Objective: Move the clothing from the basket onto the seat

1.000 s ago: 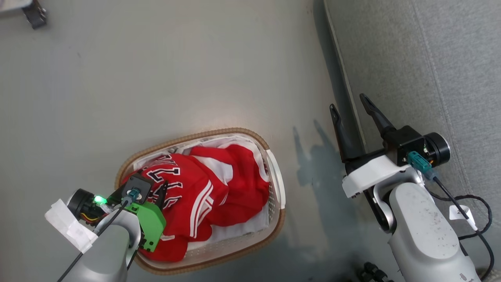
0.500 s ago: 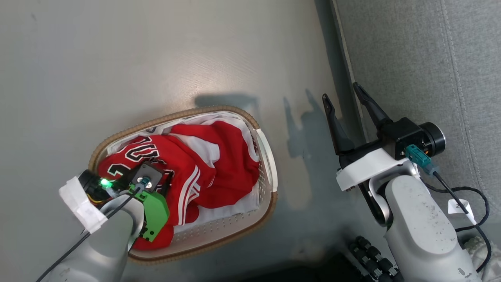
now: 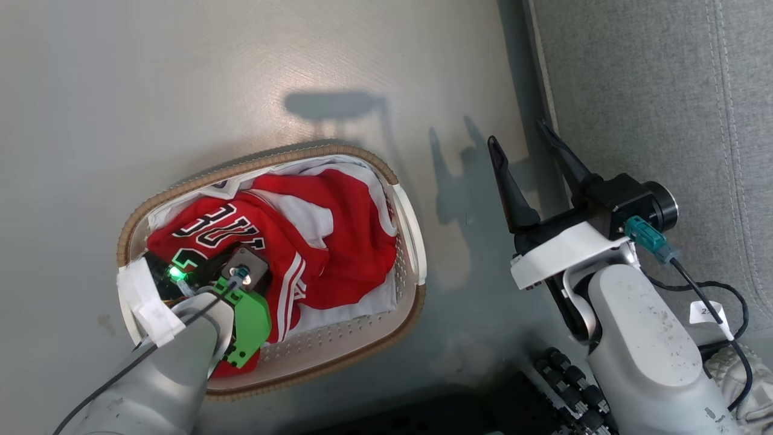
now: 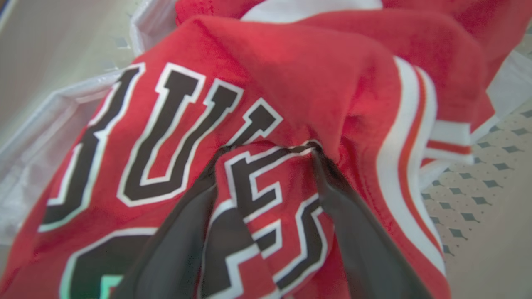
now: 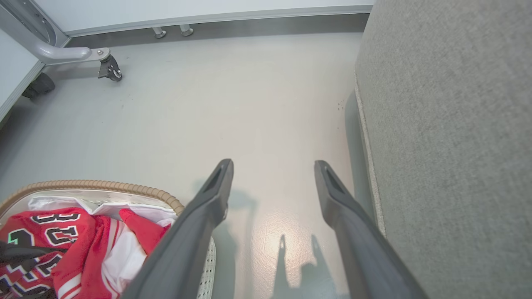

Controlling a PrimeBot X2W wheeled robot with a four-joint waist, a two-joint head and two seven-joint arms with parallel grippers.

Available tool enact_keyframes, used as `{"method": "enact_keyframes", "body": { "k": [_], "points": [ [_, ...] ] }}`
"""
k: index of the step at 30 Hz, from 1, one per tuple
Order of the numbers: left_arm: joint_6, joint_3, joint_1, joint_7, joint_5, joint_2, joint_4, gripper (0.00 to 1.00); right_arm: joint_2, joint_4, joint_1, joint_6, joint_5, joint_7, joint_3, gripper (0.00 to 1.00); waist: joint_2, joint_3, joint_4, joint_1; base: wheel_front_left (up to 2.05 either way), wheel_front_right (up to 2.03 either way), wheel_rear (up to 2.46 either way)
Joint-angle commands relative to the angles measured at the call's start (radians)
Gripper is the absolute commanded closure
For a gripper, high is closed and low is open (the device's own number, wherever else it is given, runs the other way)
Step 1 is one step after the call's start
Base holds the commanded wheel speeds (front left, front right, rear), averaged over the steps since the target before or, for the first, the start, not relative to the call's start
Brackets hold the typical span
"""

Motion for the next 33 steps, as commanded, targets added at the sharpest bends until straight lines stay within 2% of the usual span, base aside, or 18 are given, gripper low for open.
{"method": "enact_keyframes", "body": {
  "k": [1, 8, 20, 33],
  "points": [
    [0.001, 0.016, -0.02, 0.0, -0.032, 0.003, -0.007, 1.0, -0.004, 0.008, -0.007, -0.001, 0.019, -0.005, 0.004, 0.0, -0.0001, -0.009, 0.0, -0.0001, 0.0, 0.0, 0.0],
    [0.001, 0.03, 0.032, 0.0, -0.099, 0.002, -0.035, 1.0, -0.004, 0.035, -0.003, -0.001, 0.032, -0.005, 0.002, 0.0, -0.0001, -0.103, 0.002, -0.0001, 0.0, 0.0, 0.0],
    [0.001, 0.032, 0.176, 0.0, -0.18, -0.013, -0.162, 1.0, -0.004, 0.1, 0.056, -0.001, 0.063, -0.005, -0.002, 0.0, -0.0001, -0.39, 0.049, -0.0001, 0.0, 0.0, 0.0],
    [0.008, 0.216, 0.315, -0.001, -0.146, -0.003, -0.456, 1.0, -0.005, 0.14, 0.162, -0.001, 0.033, -0.005, -0.036, 0.0, -0.0001, -0.627, 0.12, -0.0001, 0.0, 0.0, 0.0]
  ]
}}
